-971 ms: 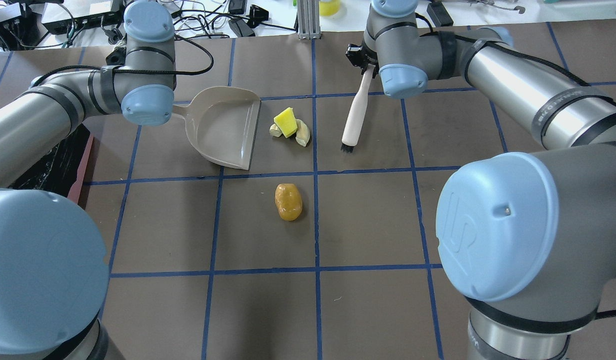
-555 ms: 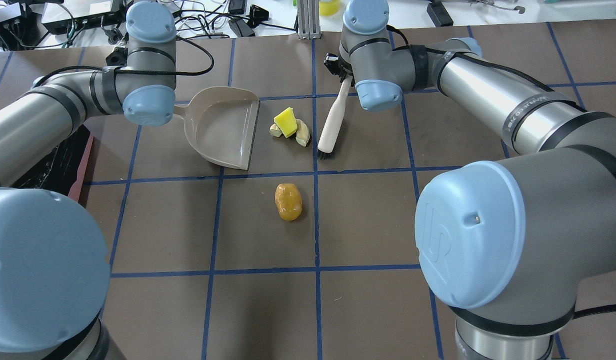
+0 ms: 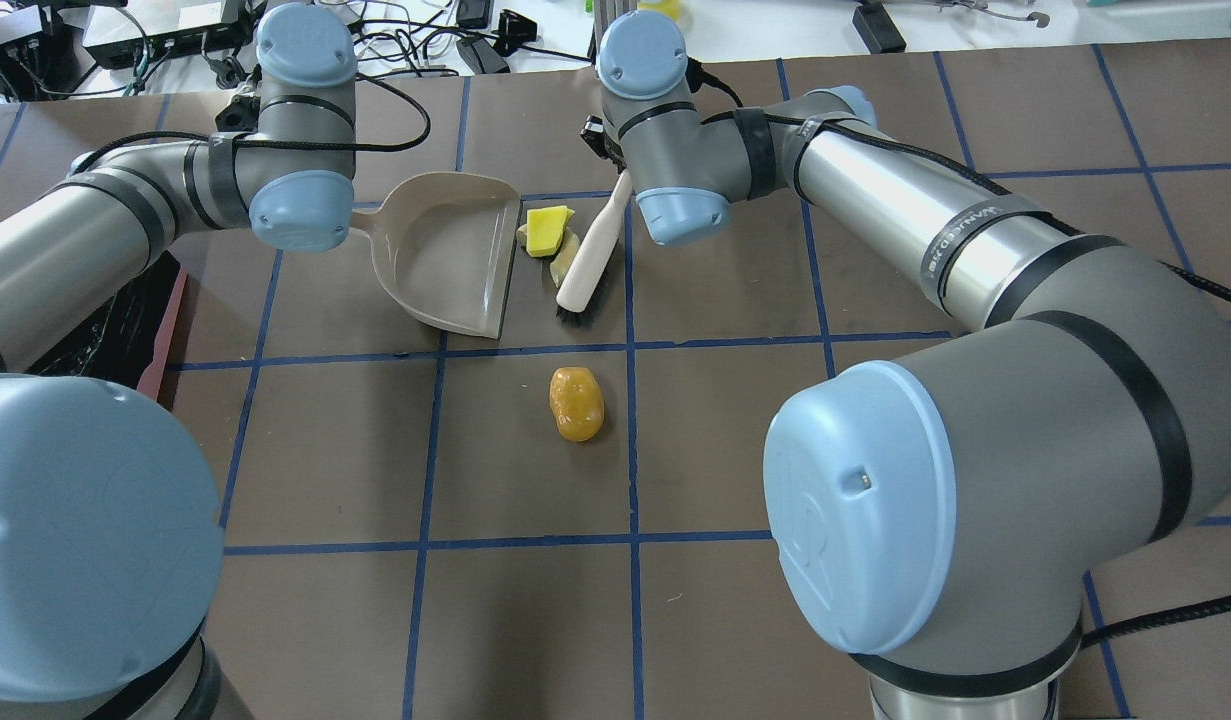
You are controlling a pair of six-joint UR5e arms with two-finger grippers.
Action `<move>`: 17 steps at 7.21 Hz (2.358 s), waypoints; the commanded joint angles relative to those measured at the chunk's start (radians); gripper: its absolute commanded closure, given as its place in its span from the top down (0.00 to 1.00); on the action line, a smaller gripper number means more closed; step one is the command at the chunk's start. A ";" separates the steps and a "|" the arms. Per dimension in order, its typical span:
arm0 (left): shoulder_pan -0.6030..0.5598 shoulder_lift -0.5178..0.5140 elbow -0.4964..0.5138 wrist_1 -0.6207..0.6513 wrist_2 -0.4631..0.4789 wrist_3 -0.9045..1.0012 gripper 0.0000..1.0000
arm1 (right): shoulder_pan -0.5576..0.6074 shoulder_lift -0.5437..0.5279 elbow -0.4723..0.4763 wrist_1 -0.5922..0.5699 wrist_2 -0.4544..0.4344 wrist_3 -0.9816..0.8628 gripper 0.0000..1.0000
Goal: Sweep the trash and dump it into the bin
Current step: 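Carry the white brush with the right gripper toward the sponge beside the dustpan, then sweep the sponge and peel into the dustpan with the right gripper's brush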
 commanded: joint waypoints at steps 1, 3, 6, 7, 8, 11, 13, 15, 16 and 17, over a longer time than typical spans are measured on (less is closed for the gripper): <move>0.000 0.000 0.003 0.000 0.000 0.001 0.00 | 0.064 0.014 -0.054 0.005 -0.007 0.103 0.17; 0.000 -0.002 0.004 0.000 0.000 0.001 0.00 | 0.127 0.021 -0.059 0.005 -0.058 0.157 0.16; 0.000 -0.002 0.004 0.000 0.000 0.002 0.00 | 0.154 -0.002 -0.091 0.066 -0.065 0.156 0.15; 0.000 -0.002 0.004 0.000 0.000 0.002 0.00 | 0.152 -0.003 -0.086 0.069 -0.067 0.107 0.16; 0.000 -0.002 0.004 0.000 0.000 0.002 0.00 | 0.151 -0.005 -0.083 0.072 -0.069 0.070 0.16; 0.000 0.000 0.004 -0.002 -0.001 0.002 0.00 | 0.103 -0.028 -0.086 0.095 -0.078 -0.113 0.16; 0.000 0.000 0.004 0.000 -0.004 0.002 0.00 | 0.040 -0.040 -0.094 0.128 -0.059 -0.232 0.16; 0.000 0.000 0.004 0.000 -0.004 0.002 0.00 | -0.020 0.007 -0.149 0.124 0.002 -0.361 0.17; 0.000 0.000 0.003 0.000 -0.004 0.002 0.00 | -0.020 0.058 -0.228 0.121 0.003 -0.358 0.17; 0.000 0.000 0.004 0.000 -0.004 0.002 0.00 | -0.020 0.131 -0.338 0.120 0.020 -0.340 0.17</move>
